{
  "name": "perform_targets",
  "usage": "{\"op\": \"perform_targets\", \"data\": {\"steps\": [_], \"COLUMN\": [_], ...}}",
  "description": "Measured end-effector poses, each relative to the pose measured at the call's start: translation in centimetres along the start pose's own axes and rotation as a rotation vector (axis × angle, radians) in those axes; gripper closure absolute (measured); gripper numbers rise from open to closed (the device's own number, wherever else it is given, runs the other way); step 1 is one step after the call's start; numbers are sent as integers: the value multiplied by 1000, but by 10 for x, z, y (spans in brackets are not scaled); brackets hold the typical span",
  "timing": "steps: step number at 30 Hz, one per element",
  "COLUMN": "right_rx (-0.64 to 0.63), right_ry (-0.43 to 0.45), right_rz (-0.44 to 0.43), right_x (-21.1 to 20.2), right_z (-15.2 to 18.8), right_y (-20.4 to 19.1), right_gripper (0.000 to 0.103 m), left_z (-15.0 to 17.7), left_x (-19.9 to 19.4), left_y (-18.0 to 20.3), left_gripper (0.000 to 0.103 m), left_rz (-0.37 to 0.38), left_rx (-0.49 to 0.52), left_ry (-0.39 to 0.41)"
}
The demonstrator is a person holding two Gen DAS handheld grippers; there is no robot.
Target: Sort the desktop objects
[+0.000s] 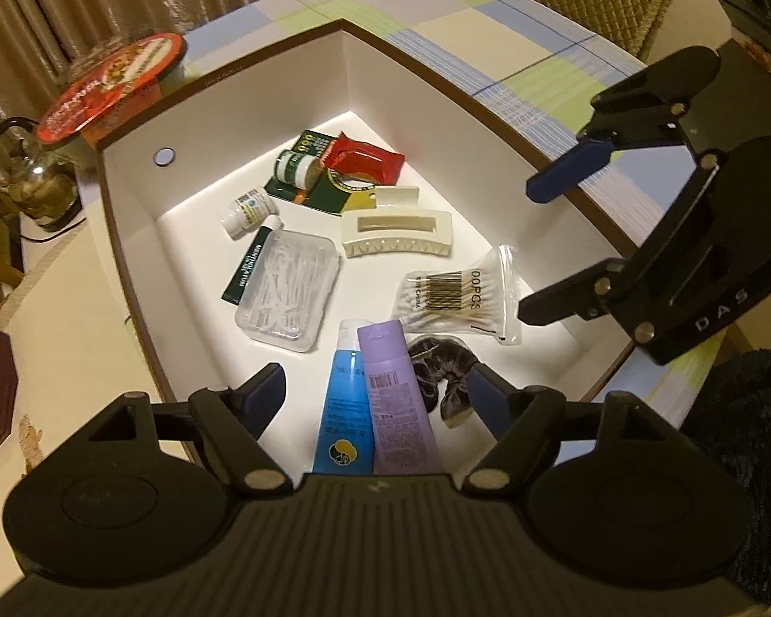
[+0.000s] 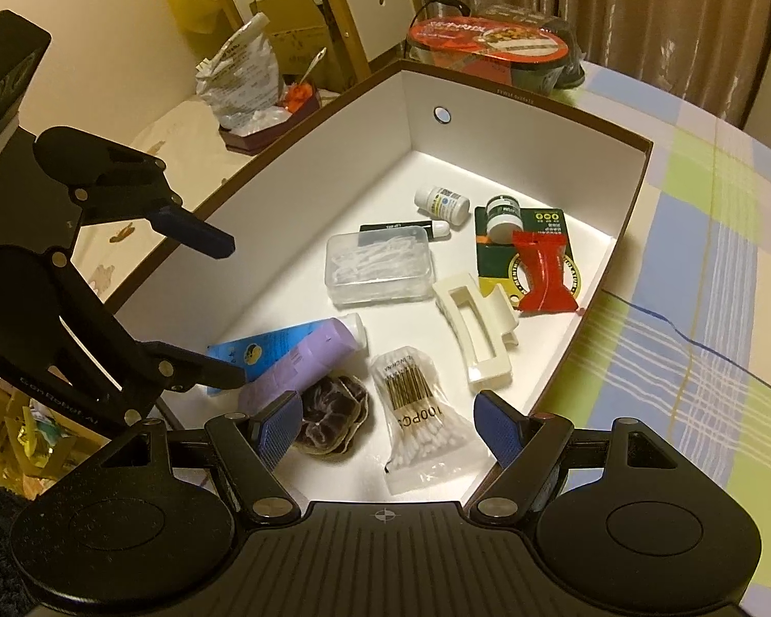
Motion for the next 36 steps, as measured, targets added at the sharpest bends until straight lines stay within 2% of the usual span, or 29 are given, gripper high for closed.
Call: {"op": "perform_targets", "data": {"steps": [8,13,16,23,36], "right_rx": [4,10,4,-29,-64], "right_ry": [4,6,26,61,66], "right_rz": [18,23,39,37,14], "right_x": [-11,-16,-23,-37,-56], "right_z": [4,6,5,5,18], "right_y": [-2,-5,-7,-11,-7], "right_gripper": [26,25,1,1,1], "left_z": [0,1,0,0,2], "left_x": [-17,-27,-33,-46,-70], "left_y": [0,2,2,6,28], "left_gripper": [20,19,19,19,18], "left_rz": [-72,-103,-116,-166,-267], "left_rx": [-46,-66,-84,-112,-204], "left_ry": [22,42,57,80,100]}}
Point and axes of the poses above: each gripper's, at about its wrist camera, not at the fingertips, and x roughly the way its jaws point, y to its right, z to its underside, the point moved 10 cm from there along x, roughly the way its jaws point, and after that the axes turned 4 degrees about x, right-handed, at the moved point
